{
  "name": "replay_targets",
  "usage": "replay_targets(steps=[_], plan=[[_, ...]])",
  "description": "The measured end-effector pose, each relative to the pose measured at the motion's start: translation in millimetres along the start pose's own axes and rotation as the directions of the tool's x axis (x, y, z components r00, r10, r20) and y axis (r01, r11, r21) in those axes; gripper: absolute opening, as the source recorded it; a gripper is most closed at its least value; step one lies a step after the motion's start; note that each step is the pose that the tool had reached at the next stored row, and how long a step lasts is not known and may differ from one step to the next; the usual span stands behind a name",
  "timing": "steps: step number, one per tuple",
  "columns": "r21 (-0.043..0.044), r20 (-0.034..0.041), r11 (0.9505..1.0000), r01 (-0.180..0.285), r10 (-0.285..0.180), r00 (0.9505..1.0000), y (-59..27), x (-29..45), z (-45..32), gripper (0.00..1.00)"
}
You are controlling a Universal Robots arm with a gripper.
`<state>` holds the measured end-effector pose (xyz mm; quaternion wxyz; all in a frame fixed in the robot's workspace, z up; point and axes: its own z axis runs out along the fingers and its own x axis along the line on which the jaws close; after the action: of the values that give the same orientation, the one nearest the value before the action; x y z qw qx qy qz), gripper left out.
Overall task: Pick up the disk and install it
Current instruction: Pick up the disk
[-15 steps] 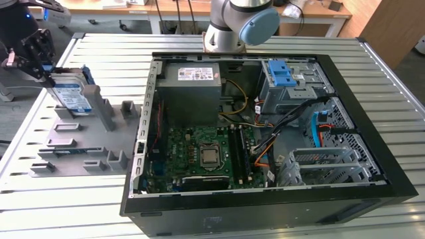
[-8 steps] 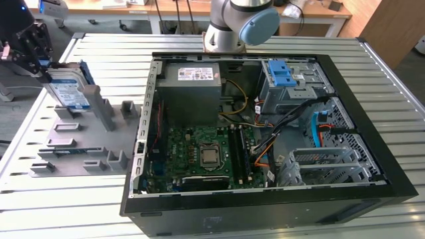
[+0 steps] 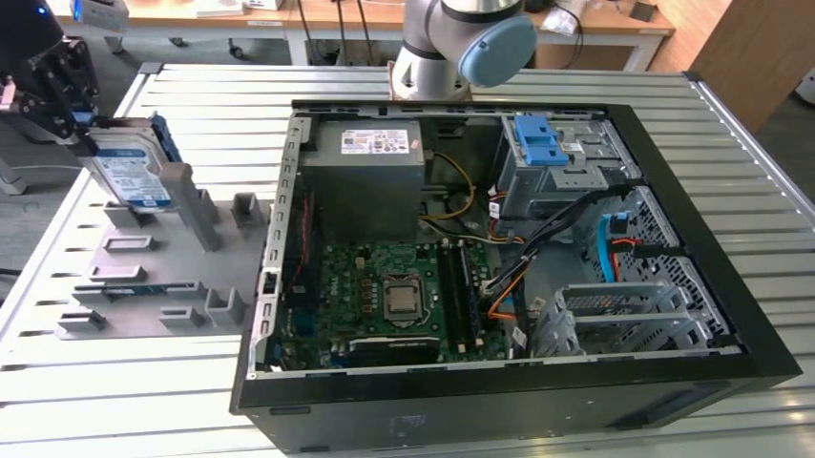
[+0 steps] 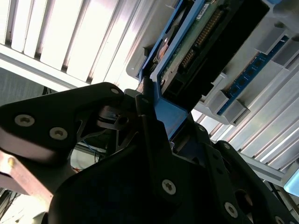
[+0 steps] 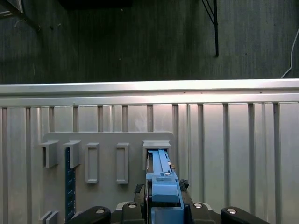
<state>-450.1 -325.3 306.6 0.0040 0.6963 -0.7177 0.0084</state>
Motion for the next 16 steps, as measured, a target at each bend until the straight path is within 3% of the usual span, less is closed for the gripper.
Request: replay_targets(steps=[16], plan=[[0.0000, 0.0000, 1.0000, 0.000, 0.000, 1.0000, -0.1, 0.0, -8.7, 0.36]])
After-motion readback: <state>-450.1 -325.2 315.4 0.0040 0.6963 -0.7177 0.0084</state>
